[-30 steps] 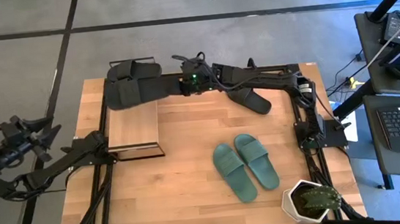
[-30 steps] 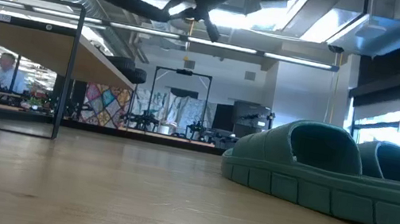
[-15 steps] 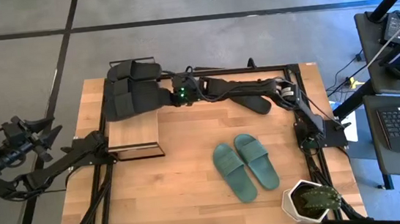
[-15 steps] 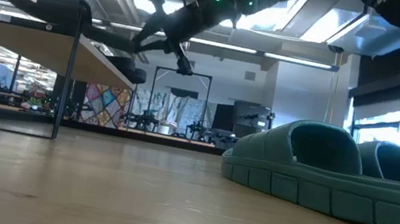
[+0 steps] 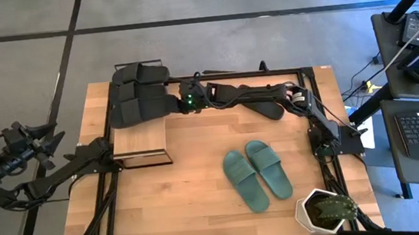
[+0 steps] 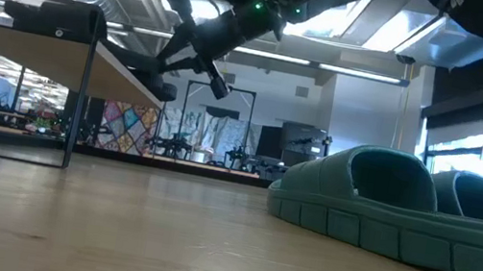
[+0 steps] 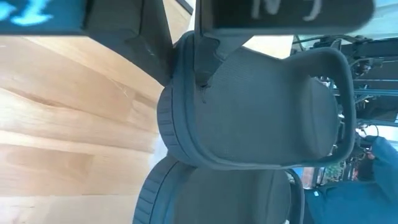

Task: Pick and place slides into the shelf
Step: Put the black slipper on the shelf

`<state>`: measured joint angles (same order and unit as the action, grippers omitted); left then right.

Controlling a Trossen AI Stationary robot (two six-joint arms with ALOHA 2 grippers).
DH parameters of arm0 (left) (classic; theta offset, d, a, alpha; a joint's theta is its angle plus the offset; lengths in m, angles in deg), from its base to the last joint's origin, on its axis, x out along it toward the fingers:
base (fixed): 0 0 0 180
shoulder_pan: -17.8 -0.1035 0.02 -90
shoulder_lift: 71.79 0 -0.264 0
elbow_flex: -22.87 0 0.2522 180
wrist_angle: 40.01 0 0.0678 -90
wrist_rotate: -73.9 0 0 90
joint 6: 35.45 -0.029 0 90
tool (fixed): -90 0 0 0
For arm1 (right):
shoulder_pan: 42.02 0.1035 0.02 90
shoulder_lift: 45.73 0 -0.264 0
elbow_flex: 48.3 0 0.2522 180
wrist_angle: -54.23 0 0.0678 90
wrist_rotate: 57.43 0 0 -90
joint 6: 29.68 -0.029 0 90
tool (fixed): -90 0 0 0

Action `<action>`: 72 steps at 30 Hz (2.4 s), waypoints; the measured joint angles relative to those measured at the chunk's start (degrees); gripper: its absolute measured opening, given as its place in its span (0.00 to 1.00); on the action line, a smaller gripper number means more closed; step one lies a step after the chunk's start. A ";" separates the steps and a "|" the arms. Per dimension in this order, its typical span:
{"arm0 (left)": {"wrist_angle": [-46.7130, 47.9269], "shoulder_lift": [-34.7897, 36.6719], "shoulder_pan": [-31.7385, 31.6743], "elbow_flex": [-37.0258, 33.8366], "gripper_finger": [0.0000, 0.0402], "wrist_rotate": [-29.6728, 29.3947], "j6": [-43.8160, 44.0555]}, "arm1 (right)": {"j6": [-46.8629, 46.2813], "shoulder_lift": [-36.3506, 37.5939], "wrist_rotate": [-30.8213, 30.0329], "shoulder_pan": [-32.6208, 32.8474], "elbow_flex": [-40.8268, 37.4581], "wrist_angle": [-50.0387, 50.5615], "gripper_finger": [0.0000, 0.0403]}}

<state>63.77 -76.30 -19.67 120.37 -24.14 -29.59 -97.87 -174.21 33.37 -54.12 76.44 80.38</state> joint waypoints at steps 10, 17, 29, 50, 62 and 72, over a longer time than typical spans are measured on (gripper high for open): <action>0.00 0.00 0.00 0.00 0.53 0.00 0.01 | 0.72 0.00 0.60 0.20 0.00 -1.09 0.17; 0.00 0.00 0.00 0.00 0.53 0.00 0.01 | 0.73 -0.04 0.54 1.17 0.00 -0.88 0.14; 0.00 0.00 0.02 0.00 0.53 0.00 0.03 | -2.08 -0.04 0.30 1.18 0.00 -1.53 0.23; 0.00 -0.02 0.02 0.00 0.53 0.00 0.21 | 2.86 -0.04 0.29 1.16 0.00 -8.41 0.50; 0.00 -0.02 0.02 0.01 0.53 2.55 3.05 | 2.72 -0.04 2.69 1.18 0.00 -4.23 0.50; 0.00 -0.02 0.02 0.00 0.53 3.45 3.25 | 2.61 -0.04 8.49 1.18 0.00 -3.95 0.50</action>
<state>63.77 -76.33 -19.65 120.37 -20.68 -26.35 -95.27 -174.26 41.86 -52.94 76.44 76.42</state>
